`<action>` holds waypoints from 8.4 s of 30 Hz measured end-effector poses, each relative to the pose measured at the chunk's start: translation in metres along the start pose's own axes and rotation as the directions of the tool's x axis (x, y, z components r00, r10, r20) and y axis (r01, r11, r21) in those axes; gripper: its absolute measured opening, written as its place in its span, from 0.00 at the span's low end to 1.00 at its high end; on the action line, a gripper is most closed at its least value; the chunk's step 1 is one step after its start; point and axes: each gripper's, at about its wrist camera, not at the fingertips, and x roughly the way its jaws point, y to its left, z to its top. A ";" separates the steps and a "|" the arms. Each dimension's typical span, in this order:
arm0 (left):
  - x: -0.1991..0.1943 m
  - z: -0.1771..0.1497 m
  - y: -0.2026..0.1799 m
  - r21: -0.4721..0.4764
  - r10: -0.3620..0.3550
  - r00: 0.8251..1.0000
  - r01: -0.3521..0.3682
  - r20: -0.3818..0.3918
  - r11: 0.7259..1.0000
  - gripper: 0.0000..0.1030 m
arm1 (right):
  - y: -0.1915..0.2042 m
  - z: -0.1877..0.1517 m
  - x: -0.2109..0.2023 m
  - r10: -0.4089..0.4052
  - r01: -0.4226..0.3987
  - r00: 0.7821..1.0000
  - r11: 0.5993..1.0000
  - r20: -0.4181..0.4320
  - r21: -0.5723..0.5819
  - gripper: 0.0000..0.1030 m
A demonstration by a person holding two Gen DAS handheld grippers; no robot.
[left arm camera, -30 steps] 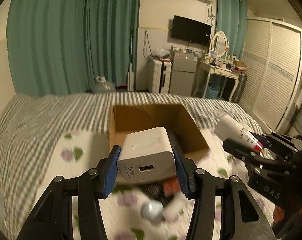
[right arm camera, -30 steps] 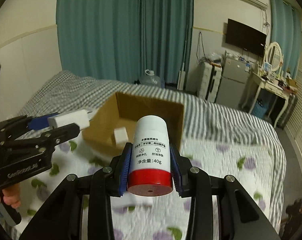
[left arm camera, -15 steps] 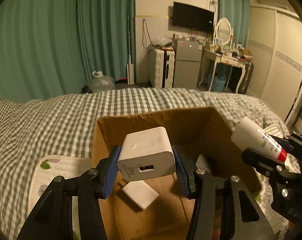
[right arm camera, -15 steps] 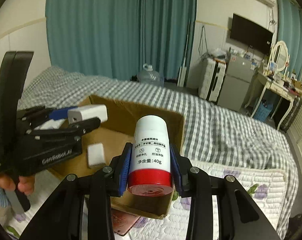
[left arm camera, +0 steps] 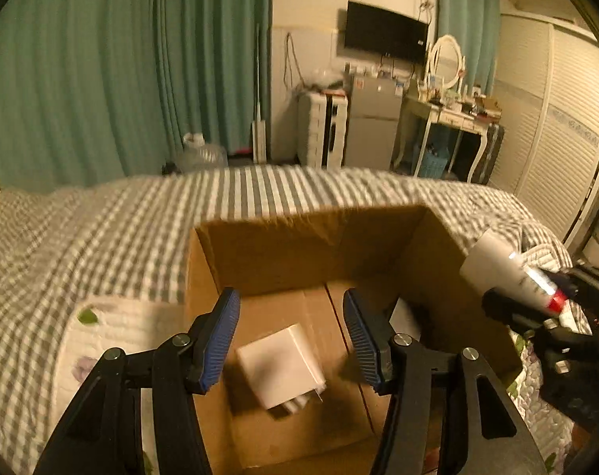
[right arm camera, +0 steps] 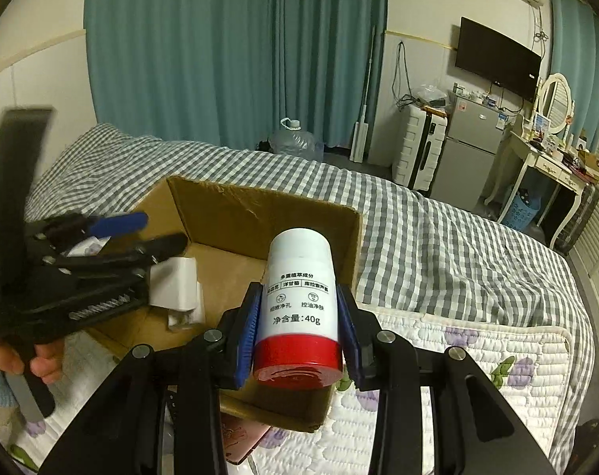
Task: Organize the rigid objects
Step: 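Drop the charger and bottle into the box, opening both tools, then grasp the blue earbud case with the left tool while the right tool grasps the phone, then place the earbud case and phone into the box, opening both tools, then grasp the white spray bottle with the right tool, then grasp the black remote with the left tool while the right tool holds the spray bottle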
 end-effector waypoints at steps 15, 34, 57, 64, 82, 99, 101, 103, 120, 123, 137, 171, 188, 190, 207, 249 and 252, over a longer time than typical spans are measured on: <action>-0.020 0.008 0.030 -0.051 0.035 0.999 -0.034 0.030 0.998 0.61 | 0.016 0.023 0.038 0.059 -0.059 0.998 0.998 -0.006 0.031 0.65; -0.134 -0.052 0.018 -0.057 0.077 0.996 -0.075 0.034 0.996 0.70 | 0.003 -0.031 -0.124 -0.050 0.047 0.997 0.998 0.067 0.048 0.83; -0.013 -0.186 -0.055 0.225 0.071 0.960 -0.009 -0.269 0.974 0.70 | -0.014 -0.136 -0.041 0.019 0.003 0.989 0.989 -0.146 0.147 0.84; -0.001 -0.189 -0.072 0.285 0.103 0.956 -0.021 -0.276 0.958 0.51 | -0.010 -0.135 -0.044 -0.001 0.018 0.991 0.992 -0.136 0.126 0.84; -0.075 -0.165 0.022 -0.094 0.167 0.976 -0.181 -0.136 0.979 0.51 | 0.064 -0.123 -0.013 -0.020 -0.036 0.984 0.950 -0.175 -0.310 0.71; -0.064 -0.158 0.029 -0.142 0.117 0.979 -0.141 -0.167 0.980 0.51 | 0.101 -0.129 0.043 -0.118 -0.024 0.966 0.844 -0.230 -0.535 0.22; -0.067 -0.157 0.028 -0.145 0.114 0.980 -0.137 -0.161 0.980 0.51 | 0.098 -0.127 0.028 -0.080 -0.040 0.974 0.863 -0.214 -0.504 0.13; -0.073 -0.156 0.023 -0.144 0.103 0.982 -0.125 -0.156 0.982 0.51 | 0.096 -0.124 0.010 -0.041 -0.061 0.978 0.882 -0.206 -0.467 0.09; -0.177 -0.125 -0.029 -0.082 0.027 0.999 -0.030 -0.033 0.996 0.51 | 0.075 -0.063 -0.136 0.091 -0.080 0.995 0.966 0.034 -0.247 0.09; -0.179 -0.101 -0.031 -0.076 0.003 1.000 -0.003 -0.001 0.997 0.51 | 0.063 -0.039 -0.146 0.097 -0.078 0.992 0.975 0.083 -0.208 0.09; -0.053 0.007 -0.026 0.028 0.060 0.998 -0.061 0.035 0.998 0.51 | 0.018 0.042 -0.050 0.105 -0.087 0.984 0.987 0.141 -0.132 0.09; -0.031 -0.002 0.013 -0.040 0.037 0.999 -0.036 0.026 0.999 0.65 | 0.000 0.039 0.007 0.030 -0.026 0.998 0.997 0.057 -0.068 0.54; -0.201 -0.068 -0.013 0.014 0.119 0.988 -0.121 0.098 0.993 0.71 | 0.035 -0.043 -0.166 0.043 -0.030 0.997 0.980 0.062 -0.197 0.82; -0.203 -0.084 -0.013 -0.001 0.106 0.991 -0.106 0.083 0.994 0.71 | 0.044 -0.063 -0.163 0.060 -0.053 0.998 0.975 0.024 -0.216 0.82; -0.113 -0.195 -0.002 -0.068 0.108 0.983 -0.119 -0.149 0.991 0.71 | 0.099 -0.181 -0.030 0.014 -0.172 0.939 0.884 -0.343 -0.435 0.75; 0.037 -0.151 -0.072 -0.238 0.187 0.931 -0.268 -0.313 0.934 0.71 | -0.024 -0.112 -0.018 -0.006 -0.034 0.978 0.982 -0.210 -0.188 0.44; 0.040 -0.152 -0.078 -0.198 0.208 0.933 -0.272 -0.293 0.942 0.66 | -0.028 -0.115 -0.018 0.001 -0.040 0.976 0.984 -0.217 -0.176 0.44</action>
